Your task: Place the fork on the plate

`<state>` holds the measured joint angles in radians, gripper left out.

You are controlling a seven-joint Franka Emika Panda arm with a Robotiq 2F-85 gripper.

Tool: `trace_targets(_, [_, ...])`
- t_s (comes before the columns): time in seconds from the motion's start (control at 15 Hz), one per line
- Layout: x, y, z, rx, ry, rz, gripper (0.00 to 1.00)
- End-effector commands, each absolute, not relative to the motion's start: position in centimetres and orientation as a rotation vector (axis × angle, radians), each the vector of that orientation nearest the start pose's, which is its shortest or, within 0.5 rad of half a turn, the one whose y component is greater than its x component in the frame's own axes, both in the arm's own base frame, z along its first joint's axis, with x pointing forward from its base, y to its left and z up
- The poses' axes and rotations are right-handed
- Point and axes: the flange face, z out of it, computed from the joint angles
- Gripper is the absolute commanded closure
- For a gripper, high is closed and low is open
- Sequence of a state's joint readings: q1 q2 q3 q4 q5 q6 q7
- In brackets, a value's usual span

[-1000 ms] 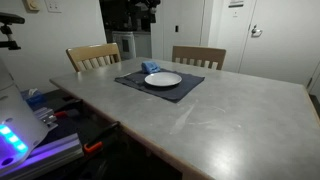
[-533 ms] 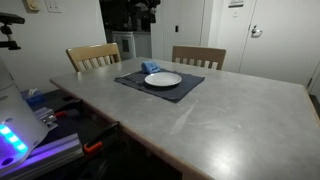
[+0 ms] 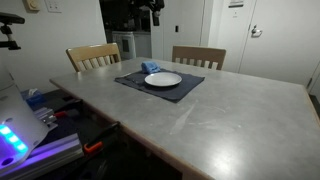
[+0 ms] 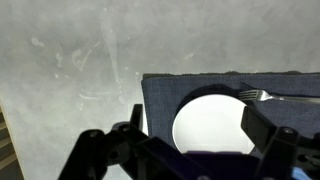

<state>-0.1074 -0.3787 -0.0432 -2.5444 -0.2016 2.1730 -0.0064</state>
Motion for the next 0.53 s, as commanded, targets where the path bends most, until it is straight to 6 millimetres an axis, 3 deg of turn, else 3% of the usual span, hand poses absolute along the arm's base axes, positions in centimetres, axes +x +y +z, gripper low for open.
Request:
trace_targets(0.0, [47.1,-7.5,38.5,-3.267,-0.126,0.043,0.0])
trace_targets(0.27, [53.7,-5.6,36.2,-3.224,-0.316,0.094,0.0])
trace_targets(0.47, [57.3,-3.3,34.4,-3.174,-0.449,0.132,0.0])
